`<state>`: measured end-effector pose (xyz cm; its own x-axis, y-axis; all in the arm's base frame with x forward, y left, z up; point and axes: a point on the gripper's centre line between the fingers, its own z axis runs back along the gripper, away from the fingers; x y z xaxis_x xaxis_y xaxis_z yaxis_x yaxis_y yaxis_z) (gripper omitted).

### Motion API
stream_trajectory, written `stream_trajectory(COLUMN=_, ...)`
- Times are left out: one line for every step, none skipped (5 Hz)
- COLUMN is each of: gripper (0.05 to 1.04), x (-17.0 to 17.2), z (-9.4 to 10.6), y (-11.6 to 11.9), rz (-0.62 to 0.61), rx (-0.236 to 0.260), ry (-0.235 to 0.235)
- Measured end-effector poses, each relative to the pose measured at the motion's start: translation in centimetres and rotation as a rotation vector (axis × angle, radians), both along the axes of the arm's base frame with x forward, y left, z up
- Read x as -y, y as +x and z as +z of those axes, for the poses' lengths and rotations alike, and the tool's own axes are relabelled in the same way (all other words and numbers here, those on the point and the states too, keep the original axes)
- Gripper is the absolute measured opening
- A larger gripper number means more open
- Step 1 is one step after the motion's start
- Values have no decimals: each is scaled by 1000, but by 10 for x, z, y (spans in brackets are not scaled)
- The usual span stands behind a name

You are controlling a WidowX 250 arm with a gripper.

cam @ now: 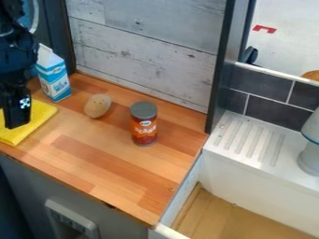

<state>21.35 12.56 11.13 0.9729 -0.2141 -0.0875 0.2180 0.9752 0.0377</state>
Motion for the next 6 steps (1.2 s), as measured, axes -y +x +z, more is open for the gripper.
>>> stream_trajectory(gripper=1000, x=1, z=-6, y=-1, rz=1, rx=-22, ry=-14)
stream_trajectory(gripper=1000, x=-12, z=-9, y=32, rz=18, rx=25, ry=-21)
stream_trajectory(gripper=1000, x=-38, z=-23, y=59, rz=106, rx=77, ry=1)
stream_trajectory(gripper=1000, x=-64, z=-41, y=73, rz=192, rx=61, ry=78)
stream_trajectory(gripper=1000, x=-80, z=-62, y=78, rz=246, rx=6, ry=133)
stream_trajectory(gripper=1000, x=-95, z=-75, y=81, rz=290, rx=-31, ry=186)
